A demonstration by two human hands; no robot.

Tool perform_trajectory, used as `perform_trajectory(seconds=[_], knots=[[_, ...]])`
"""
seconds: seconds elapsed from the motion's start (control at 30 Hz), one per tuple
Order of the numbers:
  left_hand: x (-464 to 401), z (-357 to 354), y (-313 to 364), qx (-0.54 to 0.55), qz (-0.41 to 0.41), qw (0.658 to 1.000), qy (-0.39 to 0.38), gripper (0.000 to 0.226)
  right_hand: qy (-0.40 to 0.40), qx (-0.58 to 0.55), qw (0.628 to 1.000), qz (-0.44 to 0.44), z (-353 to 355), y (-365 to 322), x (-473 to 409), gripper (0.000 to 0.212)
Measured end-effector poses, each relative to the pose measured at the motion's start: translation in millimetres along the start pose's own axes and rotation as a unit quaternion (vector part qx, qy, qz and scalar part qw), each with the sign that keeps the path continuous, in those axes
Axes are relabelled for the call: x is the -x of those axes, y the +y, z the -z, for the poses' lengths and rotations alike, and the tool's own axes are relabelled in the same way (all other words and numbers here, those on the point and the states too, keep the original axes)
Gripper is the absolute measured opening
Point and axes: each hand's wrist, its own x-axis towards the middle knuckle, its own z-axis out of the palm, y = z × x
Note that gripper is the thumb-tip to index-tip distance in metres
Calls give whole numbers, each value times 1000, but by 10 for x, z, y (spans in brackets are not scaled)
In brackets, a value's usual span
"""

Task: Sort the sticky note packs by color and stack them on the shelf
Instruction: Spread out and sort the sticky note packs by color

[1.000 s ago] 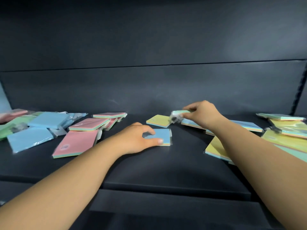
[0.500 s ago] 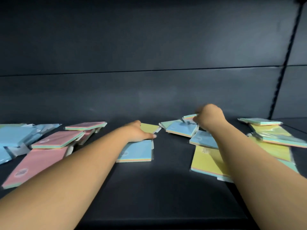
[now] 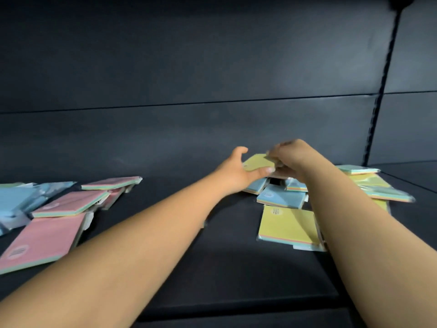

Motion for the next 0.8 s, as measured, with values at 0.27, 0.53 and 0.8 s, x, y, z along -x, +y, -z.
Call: perform_trajectory(seconds=[0.27, 0.53, 0.8], knots=[[356, 559, -393, -166, 51, 985, -19, 37, 112, 295, 948, -31, 266, 330, -240, 26], [745, 704, -786, -265, 230, 936, -34, 80, -48, 454, 879, 141, -391, 136, 122, 48], [683, 763, -894, 49, 161, 970, 173, 52, -119, 618, 772, 88, -565, 233, 98, 63]])
